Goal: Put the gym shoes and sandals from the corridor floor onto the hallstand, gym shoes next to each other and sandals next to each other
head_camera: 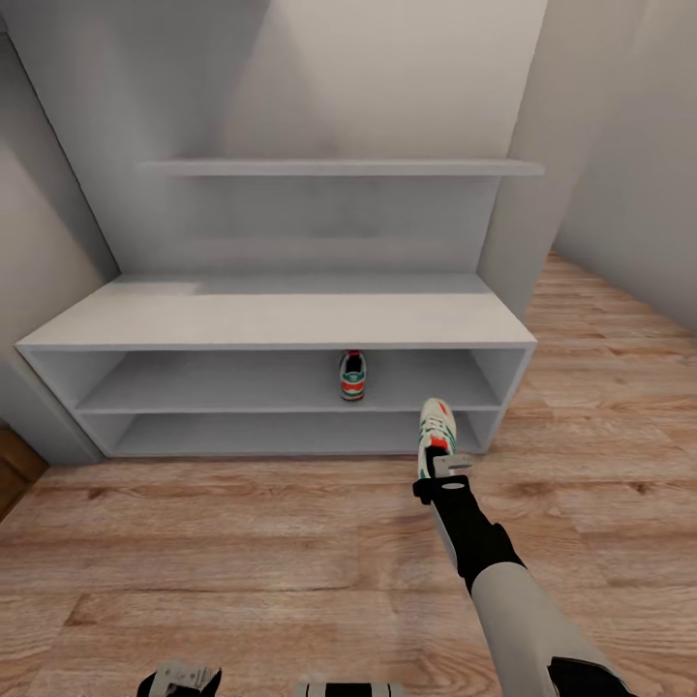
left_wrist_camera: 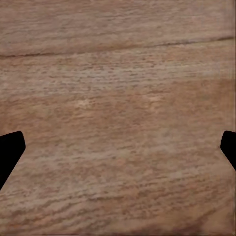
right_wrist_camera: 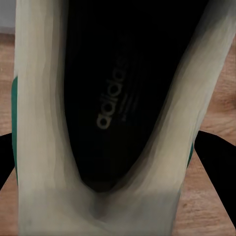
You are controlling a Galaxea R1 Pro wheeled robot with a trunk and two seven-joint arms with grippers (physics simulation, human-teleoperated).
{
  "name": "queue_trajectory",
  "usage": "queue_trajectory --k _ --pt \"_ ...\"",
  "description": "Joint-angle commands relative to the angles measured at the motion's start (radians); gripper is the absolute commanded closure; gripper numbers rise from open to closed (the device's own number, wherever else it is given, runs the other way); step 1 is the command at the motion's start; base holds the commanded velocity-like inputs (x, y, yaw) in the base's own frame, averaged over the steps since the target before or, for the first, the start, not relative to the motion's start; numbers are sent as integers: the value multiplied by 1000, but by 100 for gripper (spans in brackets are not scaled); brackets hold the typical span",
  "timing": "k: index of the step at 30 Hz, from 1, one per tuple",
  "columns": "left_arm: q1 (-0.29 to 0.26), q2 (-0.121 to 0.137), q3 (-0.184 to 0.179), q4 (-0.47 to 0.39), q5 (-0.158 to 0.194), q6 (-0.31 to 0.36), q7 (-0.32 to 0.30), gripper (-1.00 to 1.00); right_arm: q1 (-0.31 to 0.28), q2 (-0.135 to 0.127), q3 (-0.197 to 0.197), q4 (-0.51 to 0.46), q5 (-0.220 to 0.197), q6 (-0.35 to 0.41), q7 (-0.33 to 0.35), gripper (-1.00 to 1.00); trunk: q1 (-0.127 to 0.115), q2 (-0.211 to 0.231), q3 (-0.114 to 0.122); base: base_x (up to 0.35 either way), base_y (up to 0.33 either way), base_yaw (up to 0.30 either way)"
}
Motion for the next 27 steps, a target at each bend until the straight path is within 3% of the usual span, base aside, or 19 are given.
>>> queue_trajectory --k 1,17,27 --pt "-1 4 11 0 -10 -2 -39 -100 0 1 -3 -2 6 5 0 100 0 0 -2 0 0 157" --pt "-2 3 16 -1 -10 -3 -64 -100 0 1 -3 4 4 2 0 100 0 0 -22 49 0 163" --pt "-2 1 10 0 -16 -6 -65 -100 0 1 -4 -4 3 4 2 100 0 0 -23 31 0 7"
